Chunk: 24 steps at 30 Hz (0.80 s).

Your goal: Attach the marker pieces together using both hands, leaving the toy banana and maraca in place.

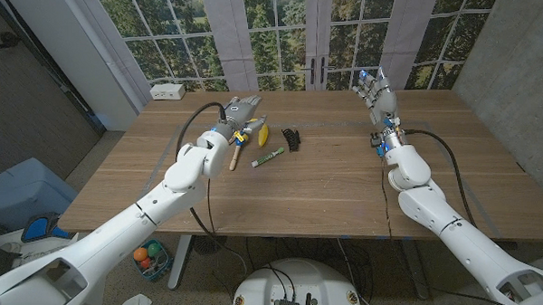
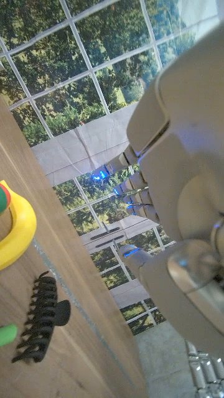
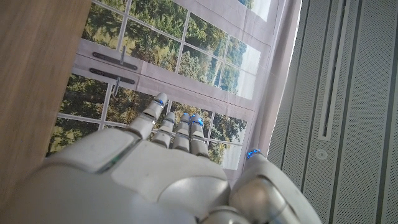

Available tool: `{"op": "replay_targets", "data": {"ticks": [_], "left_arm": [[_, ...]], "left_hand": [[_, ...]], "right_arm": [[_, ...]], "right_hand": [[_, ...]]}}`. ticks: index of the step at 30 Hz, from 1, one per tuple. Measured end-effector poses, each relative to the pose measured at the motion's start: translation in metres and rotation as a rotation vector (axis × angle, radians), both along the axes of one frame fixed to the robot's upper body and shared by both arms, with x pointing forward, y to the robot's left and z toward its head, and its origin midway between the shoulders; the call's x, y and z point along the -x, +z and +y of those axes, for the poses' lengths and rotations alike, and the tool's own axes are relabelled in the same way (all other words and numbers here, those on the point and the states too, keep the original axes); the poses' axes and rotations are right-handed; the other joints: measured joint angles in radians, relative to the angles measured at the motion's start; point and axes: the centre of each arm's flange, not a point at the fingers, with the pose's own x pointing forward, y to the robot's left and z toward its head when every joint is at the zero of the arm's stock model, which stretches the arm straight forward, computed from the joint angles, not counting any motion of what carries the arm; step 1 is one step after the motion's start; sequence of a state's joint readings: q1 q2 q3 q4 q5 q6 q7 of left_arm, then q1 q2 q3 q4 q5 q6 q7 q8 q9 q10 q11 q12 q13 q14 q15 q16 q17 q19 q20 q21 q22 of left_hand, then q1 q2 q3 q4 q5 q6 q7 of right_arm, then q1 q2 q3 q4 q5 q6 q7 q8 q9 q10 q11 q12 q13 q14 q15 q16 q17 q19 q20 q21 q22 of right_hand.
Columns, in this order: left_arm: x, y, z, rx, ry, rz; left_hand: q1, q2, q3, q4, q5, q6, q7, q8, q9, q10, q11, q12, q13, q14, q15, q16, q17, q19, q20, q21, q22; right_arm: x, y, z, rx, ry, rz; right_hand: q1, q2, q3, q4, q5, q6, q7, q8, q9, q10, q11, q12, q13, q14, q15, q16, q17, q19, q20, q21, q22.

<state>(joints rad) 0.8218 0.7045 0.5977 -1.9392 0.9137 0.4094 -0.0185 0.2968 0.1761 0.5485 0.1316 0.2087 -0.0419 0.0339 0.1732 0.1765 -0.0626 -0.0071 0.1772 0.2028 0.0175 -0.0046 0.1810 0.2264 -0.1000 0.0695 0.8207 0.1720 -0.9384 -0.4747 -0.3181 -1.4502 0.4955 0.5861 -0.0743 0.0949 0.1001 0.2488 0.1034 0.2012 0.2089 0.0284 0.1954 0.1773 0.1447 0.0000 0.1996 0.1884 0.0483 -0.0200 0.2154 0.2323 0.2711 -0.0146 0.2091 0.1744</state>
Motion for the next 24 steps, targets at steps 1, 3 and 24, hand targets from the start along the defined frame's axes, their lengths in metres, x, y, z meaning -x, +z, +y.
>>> {"op": "replay_targets", "data": {"ticks": [1, 3, 24], "left_arm": [[0.001, 0.000, 0.003, 0.047, -0.033, -0.009], [0.003, 0.000, 0.009, 0.094, -0.058, -0.014], [0.008, -0.019, 0.053, 0.644, -0.444, 0.039]], "left_hand": [[-0.007, 0.003, 0.005, 0.003, 0.000, -0.007, -0.001, 0.000, 0.000, -0.012, -0.003, 0.000, -0.003, -0.012, 0.002, 0.000, -0.003, -0.004, -0.004, -0.006, 0.000], [-0.015, -0.005, 0.015, 0.005, 0.000, -0.012, -0.005, 0.000, 0.000, -0.033, -0.003, 0.000, -0.007, -0.036, 0.004, -0.004, -0.008, -0.011, -0.011, -0.015, -0.004], [-0.123, -0.035, 0.021, 0.019, 0.006, 0.037, -0.024, 0.018, -0.005, -0.024, -0.018, 0.013, -0.026, -0.051, -0.009, 0.009, -0.036, -0.023, -0.102, -0.073, -0.009]], "right_arm": [[-0.001, 0.000, -0.001, 0.003, -0.001, 0.002], [-0.003, 0.000, -0.001, 0.008, -0.001, 0.006], [-0.012, -0.003, -0.020, 0.027, -0.033, 0.016]], "right_hand": [[0.000, 0.000, 0.000, 0.000, 0.000, 0.000, 0.000, 0.000, 0.000, 0.000, 0.000, 0.000, 0.000, -0.003, -0.003, 0.000, 0.000, 0.000, 0.000, 0.000, 0.000], [0.000, 0.000, 0.002, 0.002, 0.000, 0.000, 0.000, 0.000, 0.000, 0.000, 0.000, -0.004, 0.000, -0.007, -0.007, -0.003, 0.000, -0.004, -0.004, 0.000, 0.000], [-0.026, -0.005, 0.019, 0.019, 0.000, 0.009, -0.010, 0.000, 0.000, 0.007, -0.007, -0.004, 0.000, -0.013, -0.012, -0.005, 0.000, -0.005, -0.023, 0.000, 0.000]]}}
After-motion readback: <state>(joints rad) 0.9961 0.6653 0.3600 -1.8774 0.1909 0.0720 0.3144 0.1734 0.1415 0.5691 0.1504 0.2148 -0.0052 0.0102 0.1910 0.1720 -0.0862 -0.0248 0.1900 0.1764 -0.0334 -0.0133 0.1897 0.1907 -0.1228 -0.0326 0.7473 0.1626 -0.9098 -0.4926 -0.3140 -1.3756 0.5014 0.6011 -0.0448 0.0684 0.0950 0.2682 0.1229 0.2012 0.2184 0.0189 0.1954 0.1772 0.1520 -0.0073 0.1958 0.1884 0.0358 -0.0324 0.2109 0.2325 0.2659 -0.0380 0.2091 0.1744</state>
